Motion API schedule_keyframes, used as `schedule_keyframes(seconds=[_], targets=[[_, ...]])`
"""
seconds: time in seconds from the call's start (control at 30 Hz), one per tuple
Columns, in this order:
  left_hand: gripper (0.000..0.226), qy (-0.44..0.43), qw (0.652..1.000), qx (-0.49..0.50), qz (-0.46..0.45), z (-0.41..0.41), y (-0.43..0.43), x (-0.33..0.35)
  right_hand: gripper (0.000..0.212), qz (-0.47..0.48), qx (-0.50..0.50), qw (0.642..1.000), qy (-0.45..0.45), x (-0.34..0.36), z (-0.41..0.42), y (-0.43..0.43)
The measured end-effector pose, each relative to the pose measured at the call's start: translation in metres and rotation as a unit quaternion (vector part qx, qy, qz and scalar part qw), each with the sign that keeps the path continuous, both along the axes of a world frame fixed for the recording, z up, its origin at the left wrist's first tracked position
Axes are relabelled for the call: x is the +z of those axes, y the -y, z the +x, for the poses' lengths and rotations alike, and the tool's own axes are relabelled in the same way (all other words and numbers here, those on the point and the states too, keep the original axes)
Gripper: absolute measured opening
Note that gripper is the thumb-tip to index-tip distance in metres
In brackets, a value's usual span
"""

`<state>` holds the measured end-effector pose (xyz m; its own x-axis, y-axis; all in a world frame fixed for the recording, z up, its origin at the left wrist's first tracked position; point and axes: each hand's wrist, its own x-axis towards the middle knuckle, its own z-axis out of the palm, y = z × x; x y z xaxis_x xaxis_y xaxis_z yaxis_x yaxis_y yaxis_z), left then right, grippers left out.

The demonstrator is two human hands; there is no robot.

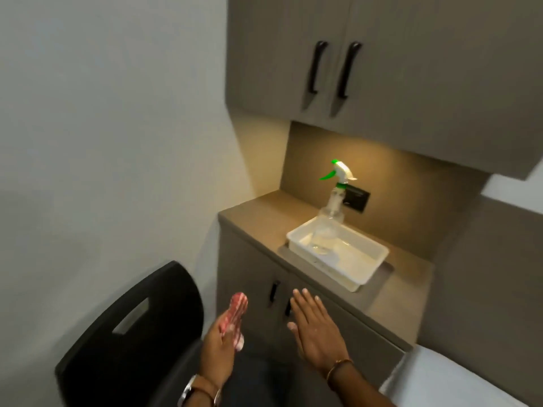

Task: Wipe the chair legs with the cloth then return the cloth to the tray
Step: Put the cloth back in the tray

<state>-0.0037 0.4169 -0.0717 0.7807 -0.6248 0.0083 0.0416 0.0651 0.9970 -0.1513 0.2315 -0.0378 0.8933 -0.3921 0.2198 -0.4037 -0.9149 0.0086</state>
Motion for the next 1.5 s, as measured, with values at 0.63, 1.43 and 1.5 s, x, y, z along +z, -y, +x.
schedule_keyframes(seconds=[0.63, 1.43, 1.5], targets=[[0.059, 0.424, 0.889, -0.124, 0.122, -0.034, 0.333, 0.108, 0.088, 0.137, -0.252, 0.958, -0.024, -0.047, -0.083, 0.178], [0.073, 0.595, 0.519, -0.399, 0.466, -0.02, 0.454, 0.023, 0.098, 0.131, -0.245, 0.958, -0.071, -0.054, -0.08, 0.202], [0.077, 0.615, 0.51, -0.402, 0.447, -0.021, 0.451, 0.037, 0.1, 0.123, -0.245, 0.959, -0.07, -0.054, -0.081, 0.203]])
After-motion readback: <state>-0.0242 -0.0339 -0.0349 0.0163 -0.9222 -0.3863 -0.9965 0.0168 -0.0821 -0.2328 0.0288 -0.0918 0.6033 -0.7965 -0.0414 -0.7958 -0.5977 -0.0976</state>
